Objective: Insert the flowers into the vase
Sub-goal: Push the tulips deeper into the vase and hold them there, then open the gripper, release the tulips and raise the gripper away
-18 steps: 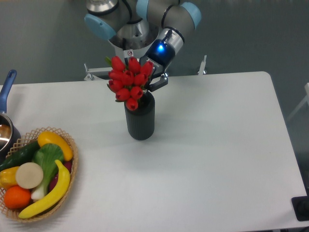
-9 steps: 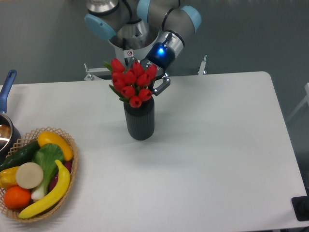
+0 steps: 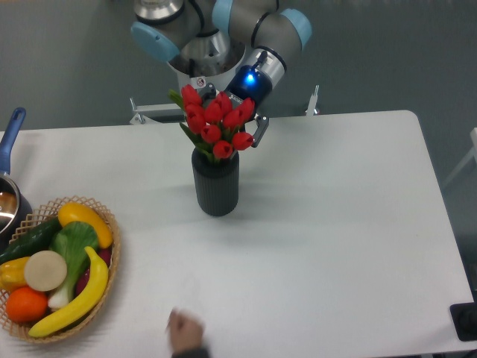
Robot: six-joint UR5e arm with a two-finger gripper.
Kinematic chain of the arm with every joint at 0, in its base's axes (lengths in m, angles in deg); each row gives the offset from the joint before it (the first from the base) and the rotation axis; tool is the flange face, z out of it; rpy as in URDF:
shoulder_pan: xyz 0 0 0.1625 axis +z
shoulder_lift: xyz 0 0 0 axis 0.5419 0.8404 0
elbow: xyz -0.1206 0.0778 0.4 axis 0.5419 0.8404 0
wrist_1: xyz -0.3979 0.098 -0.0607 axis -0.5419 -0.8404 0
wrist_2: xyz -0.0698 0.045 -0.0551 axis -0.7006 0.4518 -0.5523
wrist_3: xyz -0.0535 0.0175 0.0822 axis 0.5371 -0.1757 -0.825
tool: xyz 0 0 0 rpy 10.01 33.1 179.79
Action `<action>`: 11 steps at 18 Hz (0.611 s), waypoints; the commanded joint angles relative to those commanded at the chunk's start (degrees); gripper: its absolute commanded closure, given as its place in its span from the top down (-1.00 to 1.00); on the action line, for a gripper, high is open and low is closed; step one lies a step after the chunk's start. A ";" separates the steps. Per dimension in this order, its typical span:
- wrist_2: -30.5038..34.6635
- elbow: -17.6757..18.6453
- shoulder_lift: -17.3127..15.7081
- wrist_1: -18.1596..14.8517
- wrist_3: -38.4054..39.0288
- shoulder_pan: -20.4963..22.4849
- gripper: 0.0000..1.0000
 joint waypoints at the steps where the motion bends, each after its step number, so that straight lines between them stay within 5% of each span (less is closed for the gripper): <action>1: 0.00 0.00 0.00 0.00 0.00 0.52 1.00; 6: 0.52 0.00 -0.35 0.00 0.00 2.63 1.00; 11: 9.30 1.14 -6.58 -0.18 0.17 4.22 1.00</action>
